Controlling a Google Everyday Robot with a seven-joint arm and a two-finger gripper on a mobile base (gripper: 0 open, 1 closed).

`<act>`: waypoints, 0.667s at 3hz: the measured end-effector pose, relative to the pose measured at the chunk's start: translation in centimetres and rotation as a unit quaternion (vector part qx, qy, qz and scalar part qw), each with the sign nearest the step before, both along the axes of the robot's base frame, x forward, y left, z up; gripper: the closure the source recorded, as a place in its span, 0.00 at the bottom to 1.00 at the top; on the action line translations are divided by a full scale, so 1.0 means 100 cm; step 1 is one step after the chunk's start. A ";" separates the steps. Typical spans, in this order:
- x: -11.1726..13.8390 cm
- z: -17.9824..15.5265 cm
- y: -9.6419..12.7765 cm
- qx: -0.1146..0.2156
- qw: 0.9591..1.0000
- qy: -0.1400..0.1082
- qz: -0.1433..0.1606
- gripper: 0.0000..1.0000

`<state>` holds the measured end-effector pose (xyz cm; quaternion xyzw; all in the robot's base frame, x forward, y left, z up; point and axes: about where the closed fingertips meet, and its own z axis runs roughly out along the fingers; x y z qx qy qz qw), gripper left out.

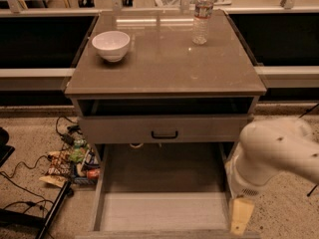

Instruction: Open middle drawer

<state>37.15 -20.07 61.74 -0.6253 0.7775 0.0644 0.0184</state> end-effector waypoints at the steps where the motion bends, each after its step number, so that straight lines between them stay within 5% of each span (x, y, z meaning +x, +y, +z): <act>1: 0.002 0.105 -0.023 -0.028 0.999 -0.042 0.014 0.00; 2: -0.010 0.189 -0.040 -0.063 0.995 -0.081 0.005 0.00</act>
Offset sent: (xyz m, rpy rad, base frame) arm -0.0237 -0.0603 0.2960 -0.2111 -0.2747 -0.0249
